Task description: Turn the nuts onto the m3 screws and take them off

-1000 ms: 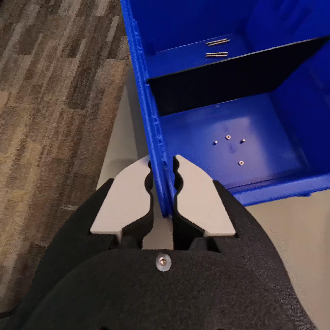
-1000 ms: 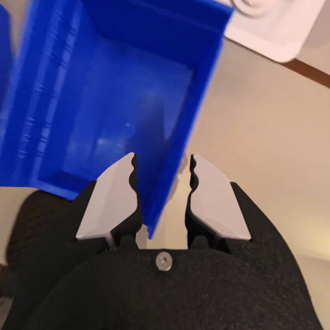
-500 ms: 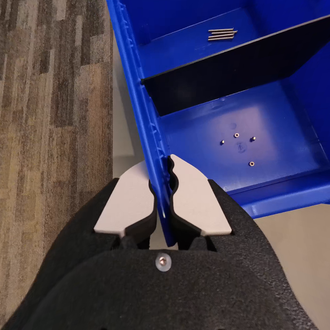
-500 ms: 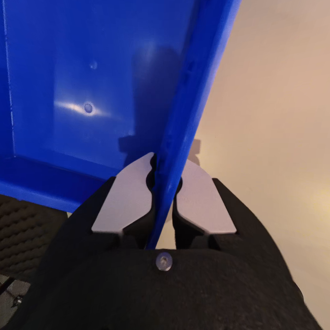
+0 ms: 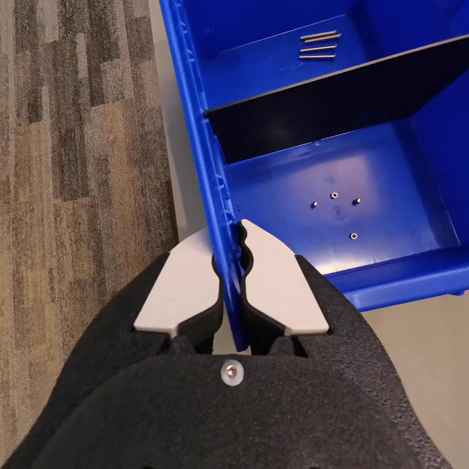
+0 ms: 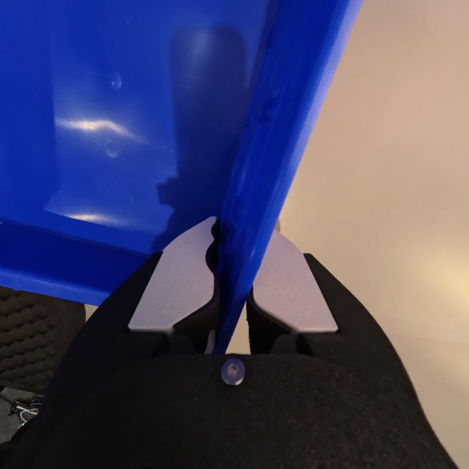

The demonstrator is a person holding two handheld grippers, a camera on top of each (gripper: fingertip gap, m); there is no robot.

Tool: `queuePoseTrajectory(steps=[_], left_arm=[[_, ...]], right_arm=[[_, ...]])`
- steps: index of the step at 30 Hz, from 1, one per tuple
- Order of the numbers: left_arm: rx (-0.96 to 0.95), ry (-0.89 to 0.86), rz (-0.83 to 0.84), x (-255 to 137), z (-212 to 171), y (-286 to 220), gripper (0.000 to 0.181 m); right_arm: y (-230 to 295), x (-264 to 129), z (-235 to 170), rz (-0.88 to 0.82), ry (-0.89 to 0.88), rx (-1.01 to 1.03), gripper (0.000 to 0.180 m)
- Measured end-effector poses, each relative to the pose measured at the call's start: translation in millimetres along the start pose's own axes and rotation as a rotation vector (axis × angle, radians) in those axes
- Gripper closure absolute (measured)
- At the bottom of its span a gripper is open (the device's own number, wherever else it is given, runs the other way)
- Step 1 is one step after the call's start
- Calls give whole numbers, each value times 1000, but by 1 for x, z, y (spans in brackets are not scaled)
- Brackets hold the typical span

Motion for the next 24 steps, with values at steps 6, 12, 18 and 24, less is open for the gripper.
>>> queuePoseTrajectory(steps=[6, 12, 18, 24], left_arm=[[16, 6, -9, -3, -4, 2, 173], [-15, -25, -20, -5, -8, 2, 174], [-89, -98, -44, -8, -5, 3, 143], [-216, -279, -51, -39, 3, 15, 132]], right_arm=[[-2, 1, 8, -29, 6, 8, 157], [-1, 2, 9, 12, 25, 4, 162], [3, 2, 7, 106, 58, 25, 170], [-2, 1, 6, 133, 78, 59, 173]])
Point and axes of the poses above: each gripper's, where its closed fingertips meet, x out along the fingers, z out of its top, y = z × x across the jaws, the point moved 3 cm from there along -x, back along the fingers, and after that the axes turned 10 degrees about x, right-handed, at the moved point
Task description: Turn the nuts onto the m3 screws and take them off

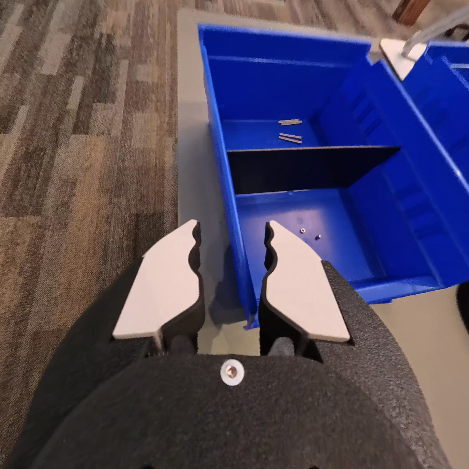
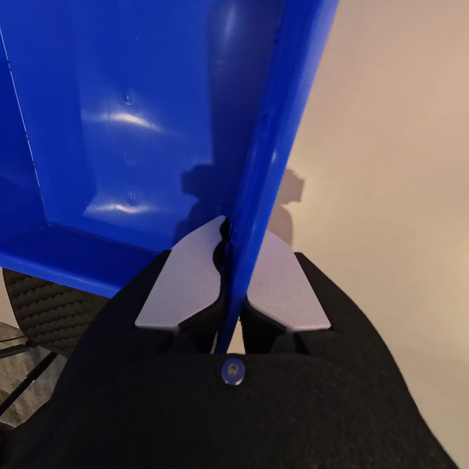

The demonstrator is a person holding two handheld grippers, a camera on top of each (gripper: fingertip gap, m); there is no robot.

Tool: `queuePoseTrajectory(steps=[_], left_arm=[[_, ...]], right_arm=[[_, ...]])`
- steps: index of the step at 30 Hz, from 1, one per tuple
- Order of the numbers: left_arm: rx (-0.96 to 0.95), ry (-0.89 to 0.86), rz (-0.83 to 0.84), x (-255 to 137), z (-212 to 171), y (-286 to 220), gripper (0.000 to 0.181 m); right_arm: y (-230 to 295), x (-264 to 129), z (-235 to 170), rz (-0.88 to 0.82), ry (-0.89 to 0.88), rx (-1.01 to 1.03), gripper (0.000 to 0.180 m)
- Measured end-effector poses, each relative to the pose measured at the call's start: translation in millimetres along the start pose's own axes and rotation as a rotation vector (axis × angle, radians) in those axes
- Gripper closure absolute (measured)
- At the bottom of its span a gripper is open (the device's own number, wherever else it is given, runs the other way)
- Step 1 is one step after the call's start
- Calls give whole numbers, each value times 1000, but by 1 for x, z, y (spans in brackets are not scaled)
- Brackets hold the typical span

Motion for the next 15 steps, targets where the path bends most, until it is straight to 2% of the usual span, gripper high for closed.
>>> queuePoseTrajectory(steps=[10, 15], left_arm=[[107, -62, 104, -62, 20, -20, 141], [165, -140, 94, -91, 38, -48, 143]], right_arm=[[-47, -22, -22, 87, 96, 44, 176], [-101, -45, -43, 139, 143, 104, 176]])
Point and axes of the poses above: each gripper's, where its closed fingertips meet, x out along the fingers, z out of its top, y = z × x across the jaws, the point moved 3 cm from there along -x, back along the fingers, and after that the axes turned 10 degrees about x, right-handed, at the moved point
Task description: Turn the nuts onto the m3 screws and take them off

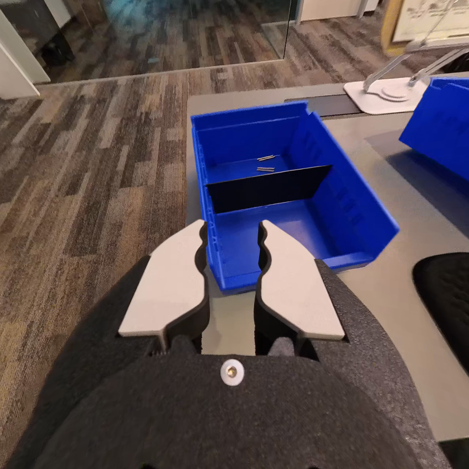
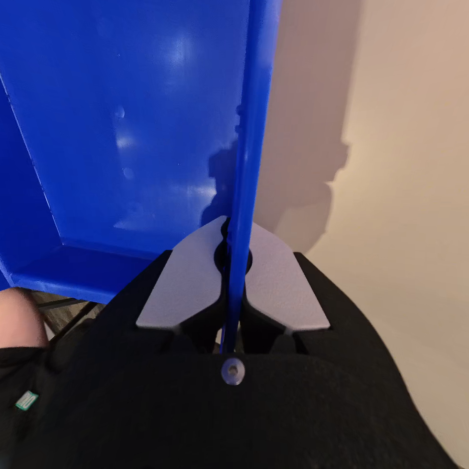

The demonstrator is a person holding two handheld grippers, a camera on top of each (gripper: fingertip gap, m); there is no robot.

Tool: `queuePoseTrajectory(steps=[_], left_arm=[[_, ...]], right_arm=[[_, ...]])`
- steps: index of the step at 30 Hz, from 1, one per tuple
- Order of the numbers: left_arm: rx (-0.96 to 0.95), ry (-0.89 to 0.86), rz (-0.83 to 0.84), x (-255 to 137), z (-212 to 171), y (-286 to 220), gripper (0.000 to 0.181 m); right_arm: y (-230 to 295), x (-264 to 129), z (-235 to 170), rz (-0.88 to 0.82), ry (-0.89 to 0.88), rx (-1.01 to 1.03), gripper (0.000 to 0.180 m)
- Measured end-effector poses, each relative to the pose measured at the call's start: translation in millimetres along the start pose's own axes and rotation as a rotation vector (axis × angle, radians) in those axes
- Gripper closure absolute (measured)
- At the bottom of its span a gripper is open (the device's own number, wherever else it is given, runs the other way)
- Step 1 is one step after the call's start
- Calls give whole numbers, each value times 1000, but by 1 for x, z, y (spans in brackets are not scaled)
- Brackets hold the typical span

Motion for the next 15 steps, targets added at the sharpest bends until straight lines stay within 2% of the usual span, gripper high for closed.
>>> queuePoseTrajectory(steps=[6, 10, 15], left_arm=[[52, -46, 56, -25, 19, -13, 147], [62, -1, 67, -24, 23, -18, 147], [65, 32, 75, -19, 29, -27, 146]], right_arm=[[-117, -38, -26, -79, -26, 75, 175], [-204, -63, -51, -66, -60, 194, 175], [-304, -96, -85, -132, -86, 270, 175]])
Point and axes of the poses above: each gripper's, where its closed fingertips meet, x out along the fingers, z out of its top, y = z × x across the jaws, the point moved 3 cm from there along -x, back along the fingers, and after that the axes turned 10 degrees about x, right-handed, at the moved point
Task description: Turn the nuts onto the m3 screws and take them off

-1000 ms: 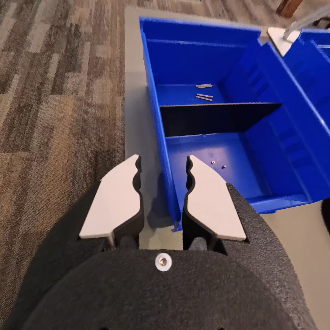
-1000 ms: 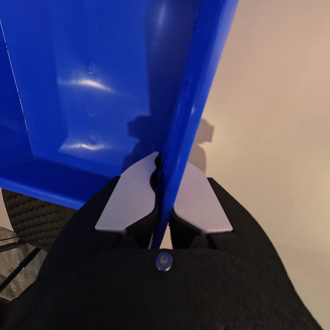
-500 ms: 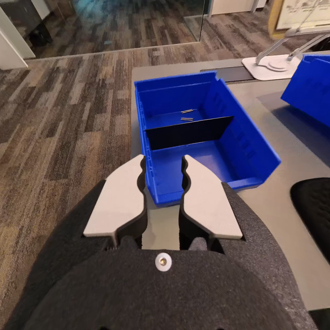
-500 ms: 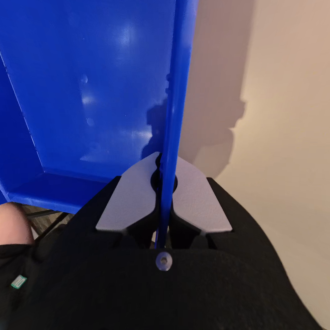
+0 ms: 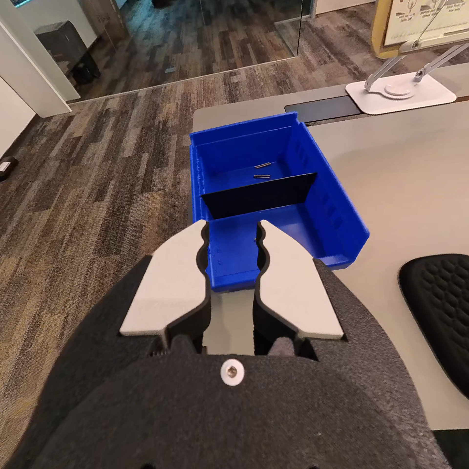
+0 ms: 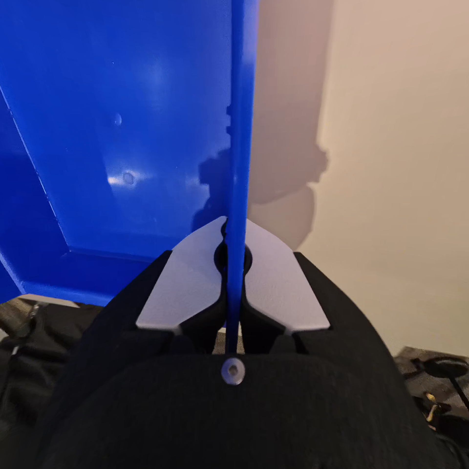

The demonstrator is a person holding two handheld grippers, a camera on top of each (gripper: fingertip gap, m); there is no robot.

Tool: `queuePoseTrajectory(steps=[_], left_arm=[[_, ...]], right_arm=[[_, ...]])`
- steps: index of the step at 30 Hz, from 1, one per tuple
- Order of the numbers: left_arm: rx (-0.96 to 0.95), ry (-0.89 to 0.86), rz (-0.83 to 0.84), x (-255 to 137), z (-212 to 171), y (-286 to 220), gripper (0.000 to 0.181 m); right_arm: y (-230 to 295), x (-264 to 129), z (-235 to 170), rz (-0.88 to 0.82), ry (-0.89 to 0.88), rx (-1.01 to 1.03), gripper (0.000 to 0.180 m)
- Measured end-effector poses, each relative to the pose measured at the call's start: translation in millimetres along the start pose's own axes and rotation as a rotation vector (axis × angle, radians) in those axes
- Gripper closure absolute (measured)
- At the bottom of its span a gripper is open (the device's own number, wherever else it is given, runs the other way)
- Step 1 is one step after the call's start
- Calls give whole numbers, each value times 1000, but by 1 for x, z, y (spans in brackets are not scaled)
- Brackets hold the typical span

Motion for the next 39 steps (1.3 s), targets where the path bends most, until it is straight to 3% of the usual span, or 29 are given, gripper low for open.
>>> queuePoseTrajectory(steps=[5, 11, 26, 39], left_arm=[[-2, -1, 4, 1, 15, -15, 145], [20, 13, 0, 10, 32, -40, 145], [41, 56, -35, 31, 43, -75, 141], [-34, 123, 6, 32, 10, -50, 136]], right_arm=[[-83, -7, 0, -2, -49, 41, 175], [-126, -3, 8, 1, -92, -28, 175], [-141, -5, 14, -19, -125, -39, 174], [-145, -24, 22, -68, -355, -14, 138]])
Point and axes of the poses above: each gripper's, where its closed fingertips meet, x out along the fingers, z out of its top, y = z × x across the jaws, the point moved 3 cm from there along -x, back along the fingers, and after that the axes turned 10 degrees about x, right-handed, at the moved point
